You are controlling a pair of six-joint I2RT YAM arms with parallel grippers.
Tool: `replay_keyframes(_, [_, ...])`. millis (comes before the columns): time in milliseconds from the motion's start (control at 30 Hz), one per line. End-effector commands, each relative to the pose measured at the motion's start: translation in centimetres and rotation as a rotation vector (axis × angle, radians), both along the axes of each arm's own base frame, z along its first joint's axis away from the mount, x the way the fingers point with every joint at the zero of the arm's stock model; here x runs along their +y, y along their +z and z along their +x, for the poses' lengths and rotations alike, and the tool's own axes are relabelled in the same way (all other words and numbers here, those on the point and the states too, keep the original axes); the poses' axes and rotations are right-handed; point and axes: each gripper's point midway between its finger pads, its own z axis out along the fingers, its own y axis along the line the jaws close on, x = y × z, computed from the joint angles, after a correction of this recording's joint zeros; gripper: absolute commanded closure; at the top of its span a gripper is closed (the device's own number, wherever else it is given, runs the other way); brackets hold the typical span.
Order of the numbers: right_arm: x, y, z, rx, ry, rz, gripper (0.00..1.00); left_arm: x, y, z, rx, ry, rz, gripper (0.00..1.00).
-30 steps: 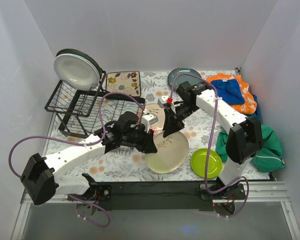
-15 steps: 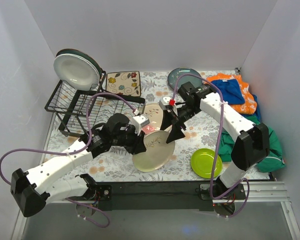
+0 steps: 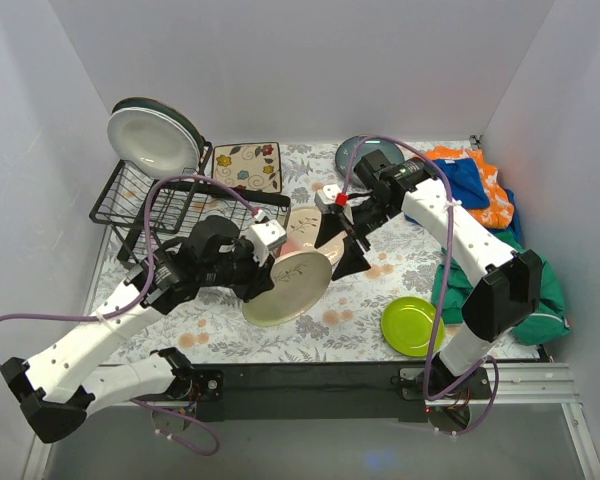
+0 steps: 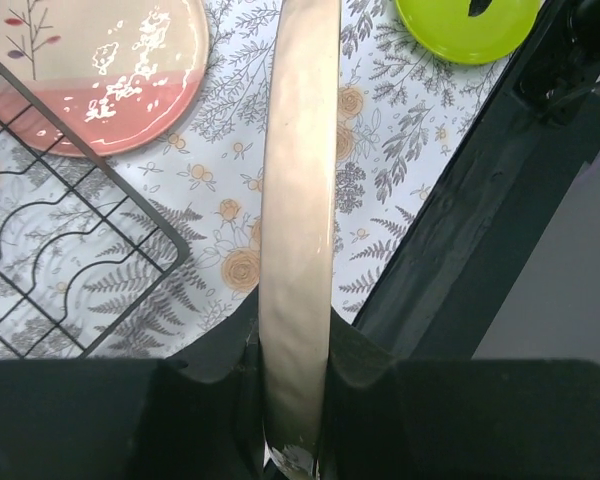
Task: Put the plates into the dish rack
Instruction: Pass the plate from the right arm to the left, then pass the plate from the left arm to the right
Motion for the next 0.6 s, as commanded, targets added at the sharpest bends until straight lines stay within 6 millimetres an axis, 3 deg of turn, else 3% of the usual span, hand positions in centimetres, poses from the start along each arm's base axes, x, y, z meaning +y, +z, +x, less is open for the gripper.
replay_keyframes(0, [0.9, 0.2, -0.8, -0.035, 0.043, -0.011, 0.02, -0.6, 5.2, 0.9, -0.155, -0.066, -0.054, 1.00])
replay_keyframes(200, [2.3, -0.6, -0.9, -0.142, 0.068, -0.017, 0.02, -0.8, 6.7, 1.6, -0.208, -0.089, -0.041, 1.00])
replay_keyframes(400, [2.3, 0.3, -1.7, -0.221, 0.091, 0.079, 0.02, -0.3, 7.7, 2.0, -0.241, -0.076, -0.026, 1.00])
replay_keyframes(567, [2.2, 0.5, -3.2, -0.200, 0.121, 0.138, 0.16, -0.2, 8.7, 2.0, -0.263, -0.076, -0.032, 1.00])
